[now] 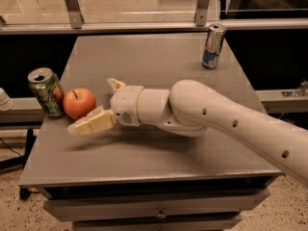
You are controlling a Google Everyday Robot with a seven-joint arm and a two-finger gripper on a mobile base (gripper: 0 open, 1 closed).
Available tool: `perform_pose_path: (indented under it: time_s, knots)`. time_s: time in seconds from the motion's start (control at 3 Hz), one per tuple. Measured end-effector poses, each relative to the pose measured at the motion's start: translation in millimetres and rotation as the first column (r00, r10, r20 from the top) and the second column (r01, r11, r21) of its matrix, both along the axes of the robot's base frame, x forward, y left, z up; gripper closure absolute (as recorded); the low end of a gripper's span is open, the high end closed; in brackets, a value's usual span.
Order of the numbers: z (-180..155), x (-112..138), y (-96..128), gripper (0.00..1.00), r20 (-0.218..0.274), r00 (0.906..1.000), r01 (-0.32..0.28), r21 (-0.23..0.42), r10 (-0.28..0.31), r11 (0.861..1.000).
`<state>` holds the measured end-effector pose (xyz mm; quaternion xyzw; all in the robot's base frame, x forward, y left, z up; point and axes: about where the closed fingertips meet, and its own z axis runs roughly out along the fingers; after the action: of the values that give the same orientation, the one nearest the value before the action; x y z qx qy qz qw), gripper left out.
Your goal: Move apple near green can
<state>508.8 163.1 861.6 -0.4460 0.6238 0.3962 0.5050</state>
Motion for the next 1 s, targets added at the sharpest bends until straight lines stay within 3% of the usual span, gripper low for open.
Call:
perform_pose_path:
  time_s: [0.33, 0.67, 1.0]
  knots:
    - [-1, 3, -26, 0.00, 0.011, 0.9991, 0.040, -0.021, -0.040, 0.999]
    - [-7, 15, -76, 0.00, 0.034, 0.9903, 0.136, -0.019, -0.135, 0.991]
    - [-10, 37, -167, 0.00, 0.100, 0.9523, 0.293, -0.032, -0.288, 0.956]
